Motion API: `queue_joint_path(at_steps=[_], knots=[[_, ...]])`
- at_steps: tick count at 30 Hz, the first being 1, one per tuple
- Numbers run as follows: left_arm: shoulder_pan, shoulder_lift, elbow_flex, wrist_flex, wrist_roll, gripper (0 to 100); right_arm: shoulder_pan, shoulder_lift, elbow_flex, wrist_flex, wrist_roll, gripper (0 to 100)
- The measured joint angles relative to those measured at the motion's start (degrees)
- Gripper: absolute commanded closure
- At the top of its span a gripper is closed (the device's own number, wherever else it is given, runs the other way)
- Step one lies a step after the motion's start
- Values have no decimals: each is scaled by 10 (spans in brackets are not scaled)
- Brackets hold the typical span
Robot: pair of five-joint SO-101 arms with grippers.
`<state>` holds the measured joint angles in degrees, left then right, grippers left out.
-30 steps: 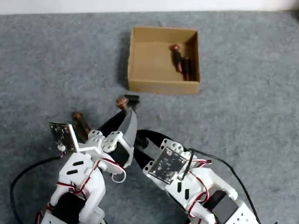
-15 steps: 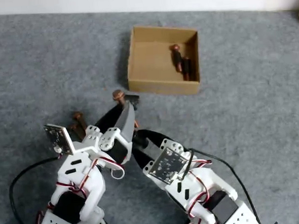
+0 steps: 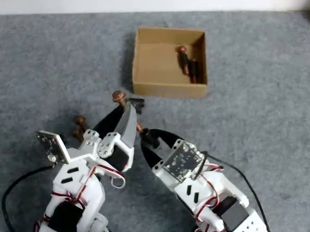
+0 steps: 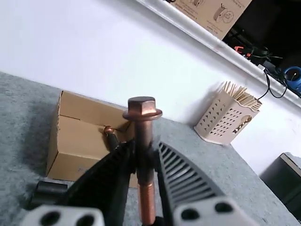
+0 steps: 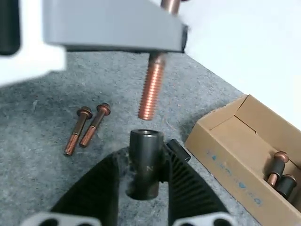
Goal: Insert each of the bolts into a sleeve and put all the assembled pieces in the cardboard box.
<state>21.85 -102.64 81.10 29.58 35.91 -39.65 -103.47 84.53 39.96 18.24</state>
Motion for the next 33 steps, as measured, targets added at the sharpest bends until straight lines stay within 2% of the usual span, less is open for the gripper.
queue_joint_path(at_steps=[6,20,27,33], knots=[[46,0,18,0,-3,995,3,0,0,0,0,993],[50,-10,90,-7,2,995,4,2,10,1,-4,993],[60,-10,126,-8,2,995,49,2,11,-5,-46,993],[108,-10,147,-8,1,995,59,3,17,-5,-55,993]])
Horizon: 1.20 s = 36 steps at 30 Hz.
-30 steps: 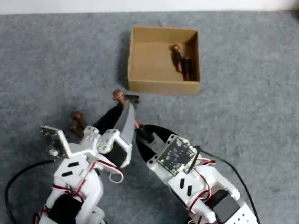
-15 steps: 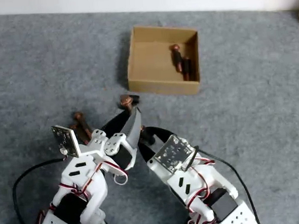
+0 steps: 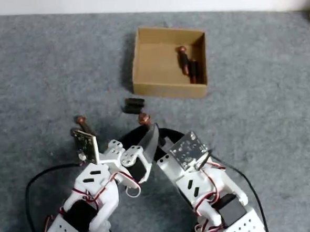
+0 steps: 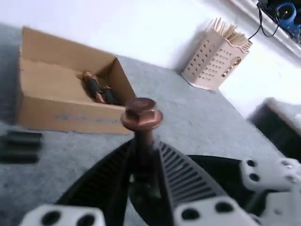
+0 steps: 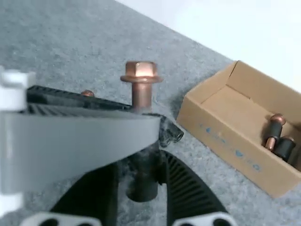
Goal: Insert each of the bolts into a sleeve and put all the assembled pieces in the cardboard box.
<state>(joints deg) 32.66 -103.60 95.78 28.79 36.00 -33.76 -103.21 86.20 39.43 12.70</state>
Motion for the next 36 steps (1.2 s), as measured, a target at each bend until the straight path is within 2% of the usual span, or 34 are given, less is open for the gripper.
queue_joint_path(at_steps=[6,8,13,15,24,32,36], knots=[[4,0,4,0,-4,995,0,0,0,0,-2,993],[4,0,3,0,-4,969,0,0,0,0,-2,993],[-27,0,7,-17,-4,735,3,0,0,0,-3,993],[-36,0,7,-17,-4,684,10,-1,-1,-2,-3,993],[-45,9,9,-11,-5,750,18,-3,-4,-11,-3,993],[-45,9,4,-11,-7,752,18,-3,0,-11,-3,993],[-58,9,-2,-11,28,752,14,-3,3,-11,-3,993]])
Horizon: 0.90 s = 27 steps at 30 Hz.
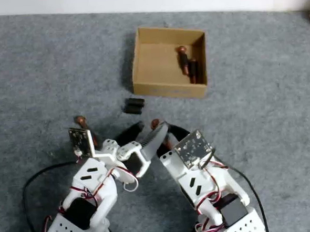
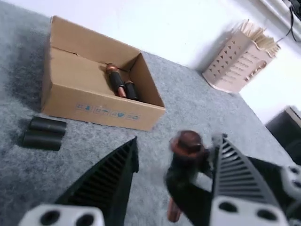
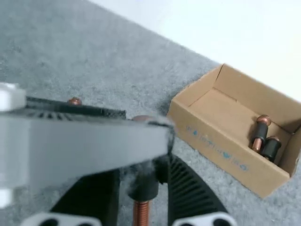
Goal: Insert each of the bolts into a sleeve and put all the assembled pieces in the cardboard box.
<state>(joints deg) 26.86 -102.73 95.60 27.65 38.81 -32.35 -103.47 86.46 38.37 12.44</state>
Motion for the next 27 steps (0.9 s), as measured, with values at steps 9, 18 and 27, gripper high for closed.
queue_joint_path(at_steps=[9,18,27], knots=[[-44,0,-5,0,21,752,-5,1,0,0,0,993],[5,0,-10,25,21,752,-5,1,0,0,0,993],[32,0,-84,118,21,752,-5,1,4,-15,0,993]])
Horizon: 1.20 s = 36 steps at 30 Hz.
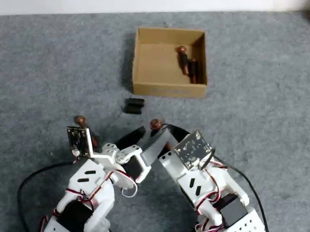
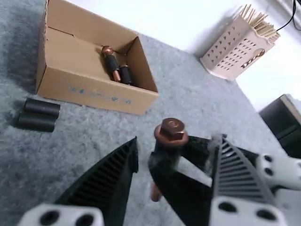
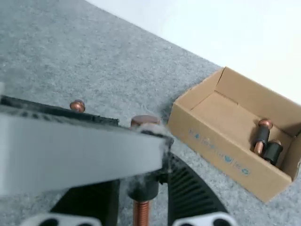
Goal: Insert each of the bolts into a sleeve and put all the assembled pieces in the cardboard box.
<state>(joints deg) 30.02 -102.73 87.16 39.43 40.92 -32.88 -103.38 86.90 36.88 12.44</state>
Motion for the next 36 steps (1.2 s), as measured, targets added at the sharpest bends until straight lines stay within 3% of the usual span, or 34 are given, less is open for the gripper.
queue_joint_path(at_steps=[9,14,16,25,31,36], knots=[[-2,0,-36,0,0,766,0,1,18,-15,0,993],[-70,0,-36,0,0,1000,0,1,18,-15,0,993],[-103,0,-36,0,0,967,0,1,18,-15,0,993],[-258,-4,-30,0,0,987,0,1,18,-15,1,993],[-270,0,19,-33,-75,987,10,9,15,-15,28,993],[-300,0,34,-50,-84,983,59,127,-72,-24,45,993]])
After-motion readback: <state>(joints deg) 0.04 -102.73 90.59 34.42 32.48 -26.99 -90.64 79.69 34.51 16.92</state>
